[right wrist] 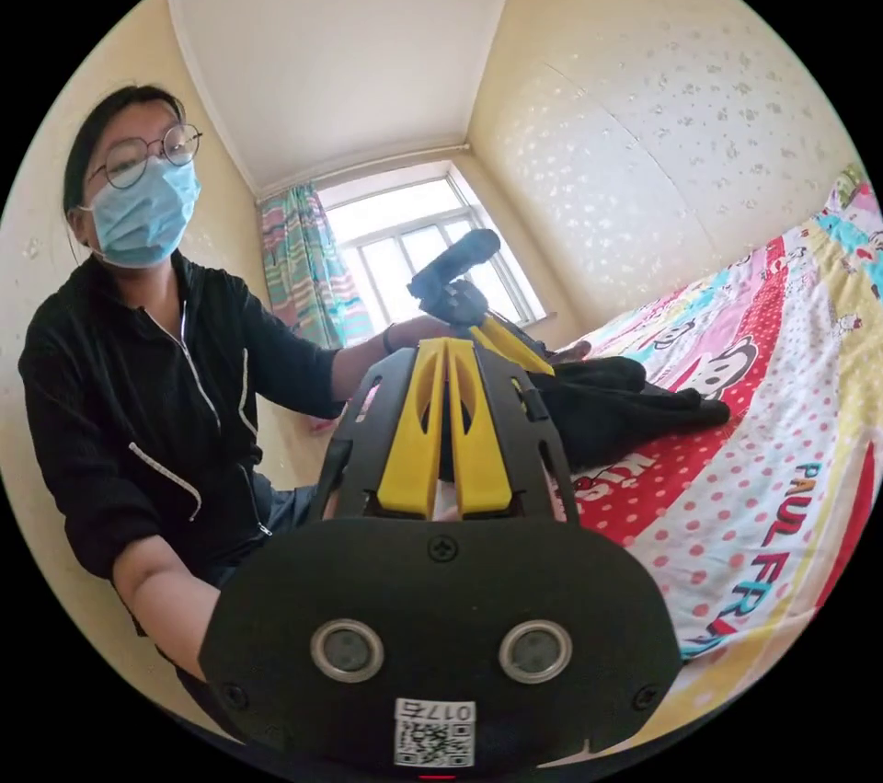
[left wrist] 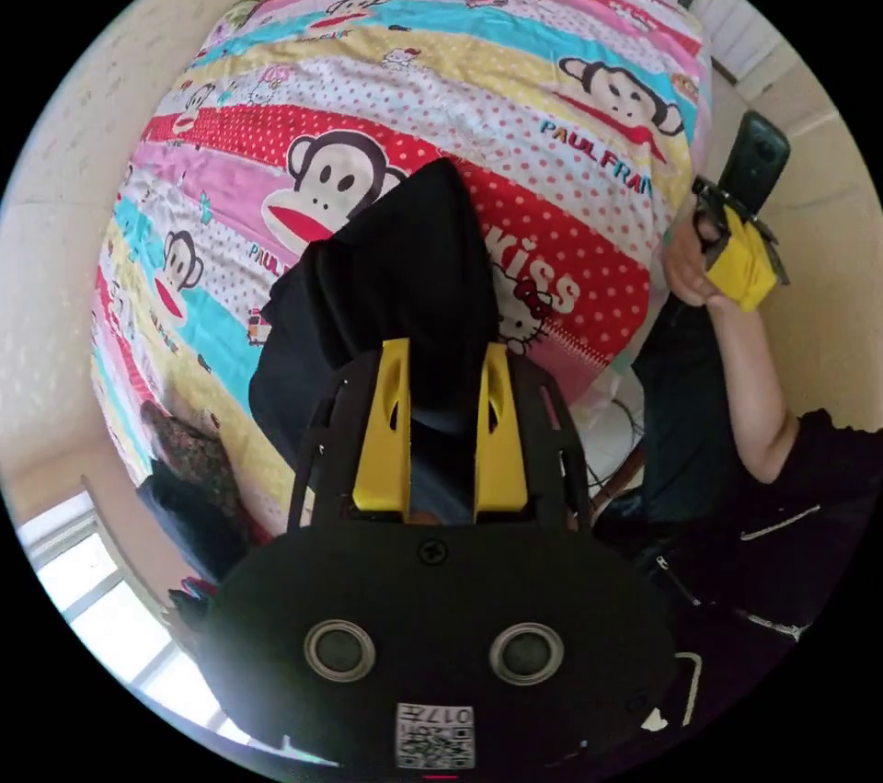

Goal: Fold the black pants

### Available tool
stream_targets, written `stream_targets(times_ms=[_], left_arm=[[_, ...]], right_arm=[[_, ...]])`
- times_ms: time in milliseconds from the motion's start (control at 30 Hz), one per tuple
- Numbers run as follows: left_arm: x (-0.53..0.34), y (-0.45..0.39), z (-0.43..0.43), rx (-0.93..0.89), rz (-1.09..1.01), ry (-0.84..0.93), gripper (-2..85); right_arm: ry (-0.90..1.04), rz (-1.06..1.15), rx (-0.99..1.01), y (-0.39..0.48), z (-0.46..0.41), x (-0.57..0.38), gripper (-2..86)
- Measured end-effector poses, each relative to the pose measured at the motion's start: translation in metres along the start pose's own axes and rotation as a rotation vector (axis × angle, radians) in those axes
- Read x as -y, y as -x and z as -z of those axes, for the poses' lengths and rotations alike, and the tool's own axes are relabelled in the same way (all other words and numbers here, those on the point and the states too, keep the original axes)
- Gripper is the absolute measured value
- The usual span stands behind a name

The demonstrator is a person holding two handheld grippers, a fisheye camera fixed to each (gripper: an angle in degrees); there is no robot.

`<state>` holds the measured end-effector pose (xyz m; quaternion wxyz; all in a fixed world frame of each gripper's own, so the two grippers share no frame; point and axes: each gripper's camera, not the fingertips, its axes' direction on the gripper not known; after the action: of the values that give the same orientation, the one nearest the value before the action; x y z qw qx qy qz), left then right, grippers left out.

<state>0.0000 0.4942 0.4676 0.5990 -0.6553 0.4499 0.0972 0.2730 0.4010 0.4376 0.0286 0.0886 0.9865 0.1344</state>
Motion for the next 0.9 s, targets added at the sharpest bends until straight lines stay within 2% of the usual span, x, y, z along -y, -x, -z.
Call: stream_targets(times_ms=[67,200,267,433,500,600,633,700,767,800,867,900], left_arm=[[-0.054,0.05,0.029,-0.129,0.179,-0.185,6.4],[-0.151,0.104,0.048,-0.174,0.404,-0.377,5.9],[-0.227,0.116,0.062,-0.106,0.552,-0.517,5.7],[-0.374,0.104,0.071,0.036,0.853,-0.717,5.9],[-0.417,0.093,0.069,0.132,0.959,-0.721,6.1],[-0.491,0.079,0.055,0.274,1.26,-0.714,5.3],[-0.519,0.073,0.05,0.309,1.359,-0.75,2.2],[-0.544,0.063,0.049,0.286,1.303,-0.861,0.1],[-0.536,0.057,0.053,0.131,0.996,-0.964,-0.3],[-0.527,0.058,0.053,0.071,0.91,-0.965,-0.3],[-0.466,0.066,0.042,-0.214,0.62,-0.859,0.4],[-0.447,0.068,0.038,-0.27,0.559,-0.819,0.7]], right_arm=[[-0.084,-0.032,0.038,-0.007,0.011,-0.002,0.2],[-0.116,-0.083,-0.047,-0.013,0.014,-0.002,0.2],[-0.043,-0.101,-0.12,-0.015,0.003,0.001,0.1],[0.13,-0.112,-0.17,-0.022,-0.035,0.002,0.1],[0.162,-0.132,-0.161,-0.03,-0.049,-0.001,0.2],[0.18,-0.155,-0.137,-0.037,-0.065,-0.006,0.2],[0.187,-0.156,-0.138,-0.037,-0.068,-0.006,0.2],[0.209,-0.151,-0.176,-0.035,-0.078,-0.008,0.2],[0.214,-0.144,-0.215,-0.032,-0.084,-0.009,0.3],[0.211,-0.138,-0.226,-0.03,-0.086,-0.01,0.3],[0.197,-0.135,-0.225,-0.028,-0.088,-0.011,0.3],[0.183,-0.133,-0.217,-0.027,-0.09,-0.011,0.4]])
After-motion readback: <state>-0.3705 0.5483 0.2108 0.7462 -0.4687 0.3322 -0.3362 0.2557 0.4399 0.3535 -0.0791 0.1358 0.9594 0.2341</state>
